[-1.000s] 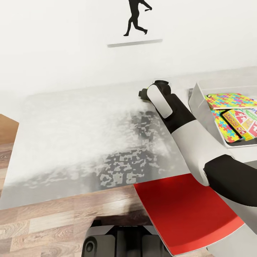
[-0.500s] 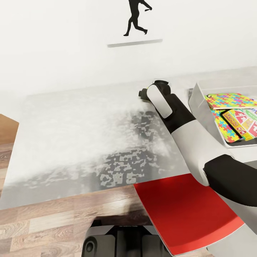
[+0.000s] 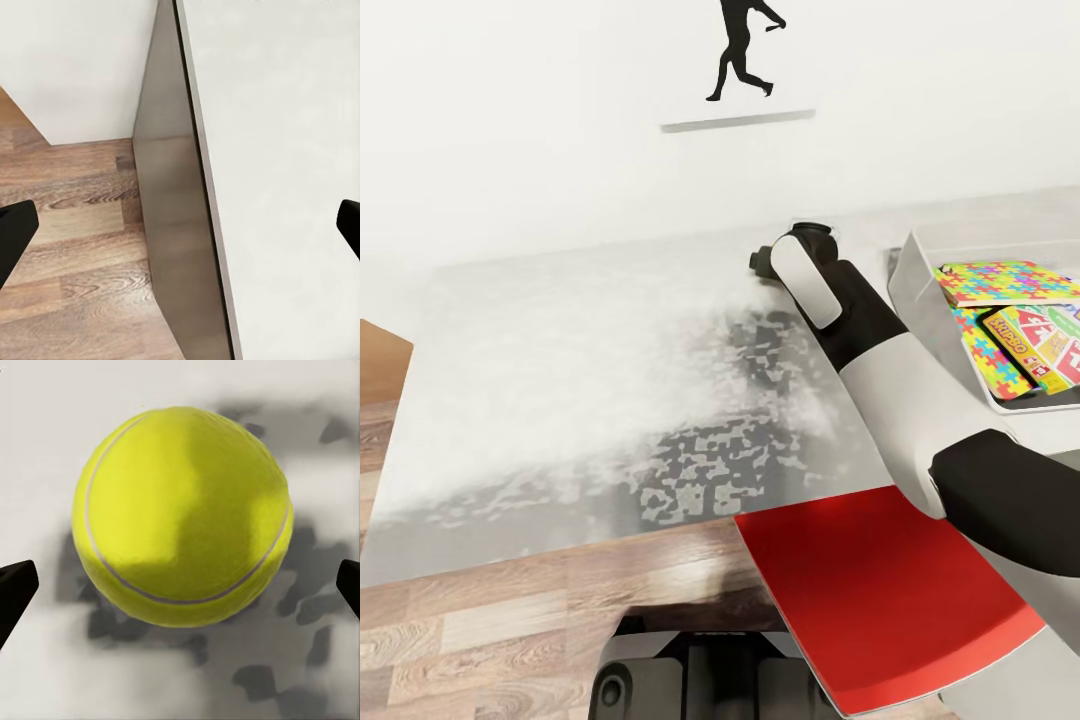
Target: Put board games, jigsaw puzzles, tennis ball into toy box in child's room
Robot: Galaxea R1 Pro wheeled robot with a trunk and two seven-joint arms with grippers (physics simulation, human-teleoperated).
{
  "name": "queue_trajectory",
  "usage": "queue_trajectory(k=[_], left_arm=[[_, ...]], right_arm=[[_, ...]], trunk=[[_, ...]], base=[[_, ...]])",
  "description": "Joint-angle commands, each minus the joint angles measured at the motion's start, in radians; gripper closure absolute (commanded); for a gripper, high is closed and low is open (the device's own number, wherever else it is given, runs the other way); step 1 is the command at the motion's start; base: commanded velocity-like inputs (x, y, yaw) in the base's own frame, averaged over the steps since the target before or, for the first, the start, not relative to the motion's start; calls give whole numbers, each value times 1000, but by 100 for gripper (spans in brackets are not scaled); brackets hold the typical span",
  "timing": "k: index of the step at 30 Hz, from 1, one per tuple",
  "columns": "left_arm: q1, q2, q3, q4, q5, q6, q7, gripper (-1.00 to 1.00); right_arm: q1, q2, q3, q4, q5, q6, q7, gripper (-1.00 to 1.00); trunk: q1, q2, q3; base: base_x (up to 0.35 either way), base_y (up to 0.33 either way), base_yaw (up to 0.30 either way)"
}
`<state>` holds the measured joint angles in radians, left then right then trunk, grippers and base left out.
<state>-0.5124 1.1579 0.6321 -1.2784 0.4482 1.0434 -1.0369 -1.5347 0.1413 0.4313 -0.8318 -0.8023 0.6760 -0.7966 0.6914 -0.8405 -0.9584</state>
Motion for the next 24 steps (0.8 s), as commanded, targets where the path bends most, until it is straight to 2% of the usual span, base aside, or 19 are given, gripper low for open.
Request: queue_trajectory(k=[1, 14, 19, 24], left_arm=[[-1, 0, 0, 1, -2, 4, -5, -100], [-1, 0, 0, 1, -1, 4, -5, -100], [-1, 0, 0, 1, -1, 4, -5, -100], [-1, 0, -1, 1, -2, 4, -5, -100]], right_arm=[[-3, -1, 3, -1, -8, 3, -9, -100], [-11, -2, -6, 2, -9, 13, -11, -100], [-55, 5, -7, 81, -15, 15, -7, -100], [-74, 12, -19, 131, -18, 12, -4, -100]], trunk=[[0, -1, -1], [0, -1, -1], [0, -1, -1], [0, -1, -1]], base=[[0, 0, 0], [0, 0, 0], [0, 0, 0], [0, 0, 0]])
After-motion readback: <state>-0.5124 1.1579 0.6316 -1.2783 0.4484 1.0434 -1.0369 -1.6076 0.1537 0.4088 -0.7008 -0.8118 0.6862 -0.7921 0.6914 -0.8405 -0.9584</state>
